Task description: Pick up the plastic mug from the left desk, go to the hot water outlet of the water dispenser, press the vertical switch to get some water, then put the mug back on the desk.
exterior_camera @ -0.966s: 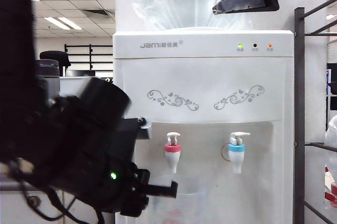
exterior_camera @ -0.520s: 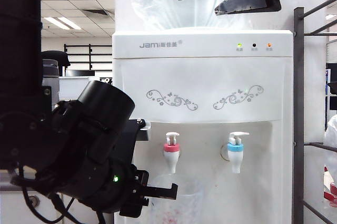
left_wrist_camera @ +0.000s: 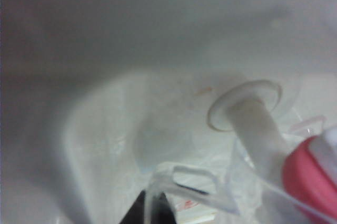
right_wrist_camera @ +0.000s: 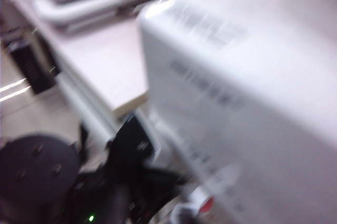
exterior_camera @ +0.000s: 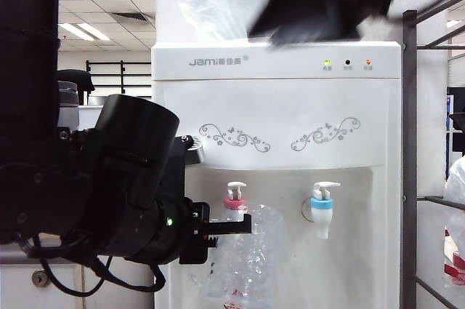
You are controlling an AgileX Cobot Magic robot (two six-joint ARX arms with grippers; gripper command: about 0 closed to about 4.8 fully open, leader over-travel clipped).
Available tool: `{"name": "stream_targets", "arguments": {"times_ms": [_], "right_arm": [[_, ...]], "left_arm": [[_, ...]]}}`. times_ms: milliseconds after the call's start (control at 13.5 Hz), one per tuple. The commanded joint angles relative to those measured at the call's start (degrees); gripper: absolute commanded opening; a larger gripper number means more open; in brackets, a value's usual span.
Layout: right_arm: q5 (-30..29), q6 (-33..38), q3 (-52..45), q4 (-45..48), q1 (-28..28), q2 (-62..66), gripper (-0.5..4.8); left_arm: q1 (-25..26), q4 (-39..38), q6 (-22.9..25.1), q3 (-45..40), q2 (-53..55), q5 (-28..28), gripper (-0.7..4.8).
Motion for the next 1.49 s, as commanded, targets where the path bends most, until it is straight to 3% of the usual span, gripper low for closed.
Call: {"name": "stream_targets", "arguments": {"times_ms": [74, 297, 520, 817, 1486], "right_arm": [[-1.14, 1.81, 0.15, 0.52, 0.07, 2.25, -0.05], [0.59, 2.16, 0.22, 0.7, 0.02, 5.6, -0.05], [0.59, 9.01, 0.26, 0.74, 0.04, 10.45, -0.05], [2.01, 10.25, 0.31, 4.61, 0.07, 16.13, -0.05], [4.63, 11.54, 3.23, 9.53, 0.09, 25.75, -0.05]], "left_arm": [[1.6, 10.1, -0.17, 1.09, -1.38, -10.84, -0.05], [1.49, 6.03, -0.42, 1.09, -1.36, -10.47, -0.05], [1.49, -1.22, -0.42, 1.09, -1.36, -9.73, -0.05], [1.49, -11.37, -0.42, 1.09, -1.36, -7.93, -0.05], [1.49, -12.24, -0.39, 1.01, -1.36, -8.39, -0.05]]}}
